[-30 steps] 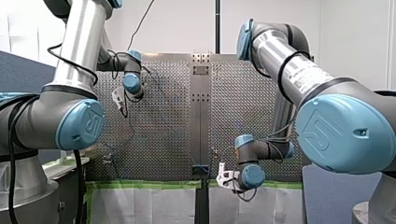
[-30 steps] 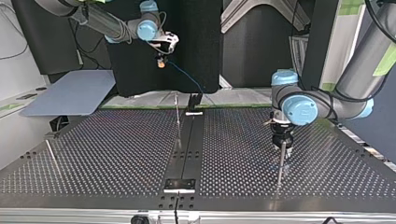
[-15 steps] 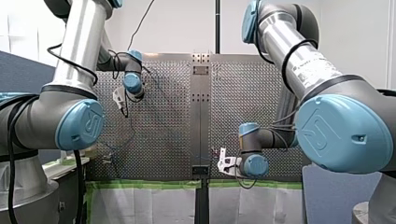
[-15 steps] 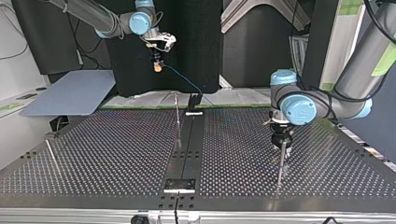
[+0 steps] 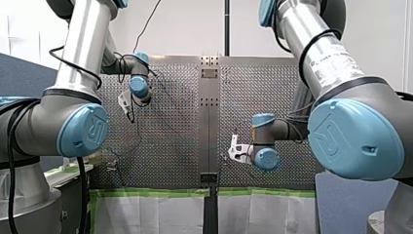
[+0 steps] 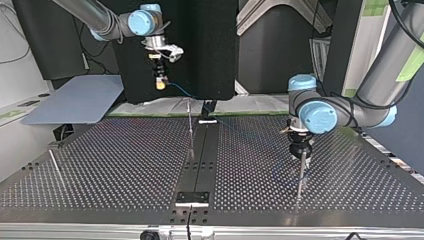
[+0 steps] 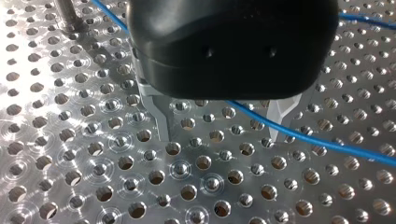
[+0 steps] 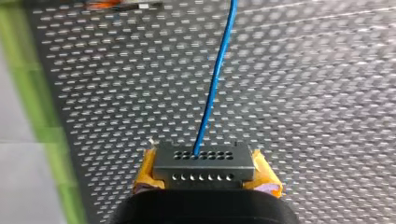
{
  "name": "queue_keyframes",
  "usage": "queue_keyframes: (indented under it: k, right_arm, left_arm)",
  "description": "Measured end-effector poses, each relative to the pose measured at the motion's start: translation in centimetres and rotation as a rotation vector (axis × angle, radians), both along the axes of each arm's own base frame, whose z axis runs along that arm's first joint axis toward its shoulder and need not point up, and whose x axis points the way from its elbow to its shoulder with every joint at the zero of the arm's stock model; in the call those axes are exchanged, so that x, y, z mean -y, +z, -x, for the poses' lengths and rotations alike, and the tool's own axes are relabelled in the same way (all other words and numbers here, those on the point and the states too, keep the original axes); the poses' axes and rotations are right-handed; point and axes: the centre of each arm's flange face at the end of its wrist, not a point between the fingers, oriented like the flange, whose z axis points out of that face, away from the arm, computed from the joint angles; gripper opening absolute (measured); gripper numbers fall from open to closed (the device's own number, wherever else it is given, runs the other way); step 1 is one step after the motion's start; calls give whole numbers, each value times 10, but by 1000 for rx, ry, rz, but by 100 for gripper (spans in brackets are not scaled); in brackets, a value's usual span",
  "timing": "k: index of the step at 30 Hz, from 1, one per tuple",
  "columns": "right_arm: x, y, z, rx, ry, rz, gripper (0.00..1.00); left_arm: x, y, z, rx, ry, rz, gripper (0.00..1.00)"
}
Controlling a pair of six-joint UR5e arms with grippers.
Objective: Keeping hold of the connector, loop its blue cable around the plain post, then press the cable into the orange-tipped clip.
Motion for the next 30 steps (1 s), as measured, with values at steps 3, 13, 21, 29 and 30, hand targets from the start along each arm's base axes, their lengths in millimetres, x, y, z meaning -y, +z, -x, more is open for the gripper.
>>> queue_keyframes:
  k: [3, 13, 21, 29, 30]
  right_arm:
    - [3, 13, 1, 18, -4, 37, 0]
    - [5, 0, 2, 17, -7, 88, 0]
    - [2, -36, 3, 10, -5, 92, 0]
    - [-1, -59, 6, 6, -6, 90, 0]
    - [-1, -59, 6, 4, -5, 90, 0]
  left_arm:
    - [0, 0, 0, 0, 0, 0, 100]
    - [1, 0, 0, 0, -1, 0, 100]
    - [4, 0, 1, -2, -1, 4, 100]
    - [0, -3, 2, 1, 13, 63, 100]
    - [-1, -5, 3, 1, 15, 71, 100]
